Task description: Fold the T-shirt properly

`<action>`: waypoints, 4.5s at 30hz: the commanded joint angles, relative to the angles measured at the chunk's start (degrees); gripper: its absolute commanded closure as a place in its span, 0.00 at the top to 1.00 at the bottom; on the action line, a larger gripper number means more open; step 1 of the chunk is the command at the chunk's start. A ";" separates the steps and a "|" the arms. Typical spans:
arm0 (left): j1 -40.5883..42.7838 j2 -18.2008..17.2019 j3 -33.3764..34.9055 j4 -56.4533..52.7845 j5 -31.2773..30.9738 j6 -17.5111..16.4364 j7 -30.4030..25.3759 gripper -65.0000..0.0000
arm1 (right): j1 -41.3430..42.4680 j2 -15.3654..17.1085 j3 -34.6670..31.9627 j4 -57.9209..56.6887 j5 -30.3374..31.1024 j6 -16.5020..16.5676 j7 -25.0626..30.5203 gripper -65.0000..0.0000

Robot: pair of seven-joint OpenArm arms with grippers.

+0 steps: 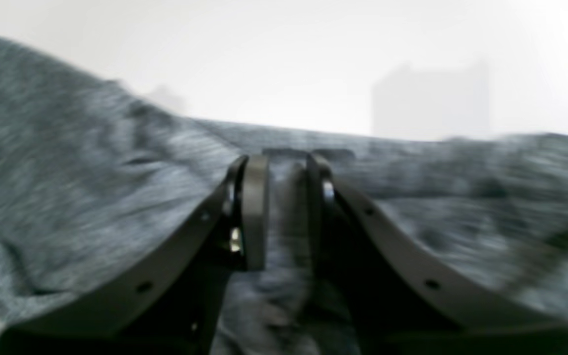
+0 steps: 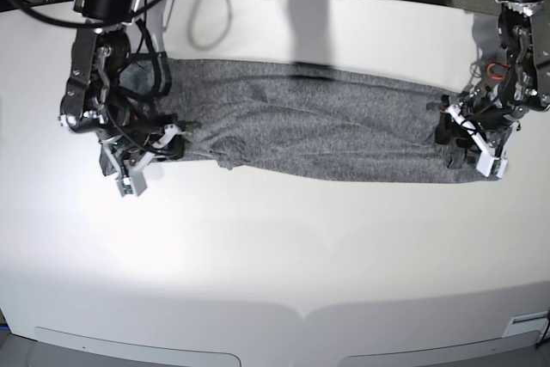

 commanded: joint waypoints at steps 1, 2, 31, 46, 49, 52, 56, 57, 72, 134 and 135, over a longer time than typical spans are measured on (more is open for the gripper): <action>0.50 -0.66 0.00 -0.39 1.99 1.29 3.80 0.42 | 1.86 0.59 0.02 0.92 2.38 0.19 0.00 0.22; 0.50 -0.66 0.00 -0.37 1.90 1.29 3.80 0.42 | 2.08 0.81 0.02 0.92 4.39 0.19 -1.09 0.22; 0.44 -0.66 0.00 -0.37 2.12 1.29 -8.81 0.42 | 1.99 0.90 0.13 19.41 14.21 0.19 -4.42 0.22; -3.32 -0.68 0.00 16.46 2.62 1.29 -1.22 0.42 | 1.97 0.90 0.13 19.41 14.21 0.19 -5.16 0.22; -3.34 -0.68 0.00 18.34 2.60 1.31 -1.29 0.42 | 1.95 0.90 0.13 19.41 14.21 0.19 -5.62 0.22; -3.32 -0.68 0.00 18.75 2.60 1.29 -1.25 0.46 | 1.97 0.90 0.13 19.41 14.21 0.19 -5.77 0.22; -3.32 -0.68 0.00 18.75 2.60 1.29 -1.70 0.70 | 1.99 0.90 0.13 19.41 14.23 0.19 -5.84 0.22; -3.32 -0.68 0.00 18.75 2.58 1.29 -1.70 0.70 | 1.99 0.90 0.13 19.41 14.21 0.19 -5.84 0.22; -3.39 -6.08 0.00 18.75 10.78 1.31 2.99 0.69 | 1.97 0.90 0.13 19.41 14.23 0.19 -6.40 0.22; -24.28 -12.07 0.00 -20.11 -26.01 -8.47 18.01 0.69 | -8.48 -3.48 -19.93 35.26 -7.85 -8.52 18.21 0.22; -24.28 -12.07 0.00 -20.11 -25.99 -8.47 18.01 0.69 | -10.03 -4.17 -20.44 34.71 -9.44 -8.52 19.37 0.22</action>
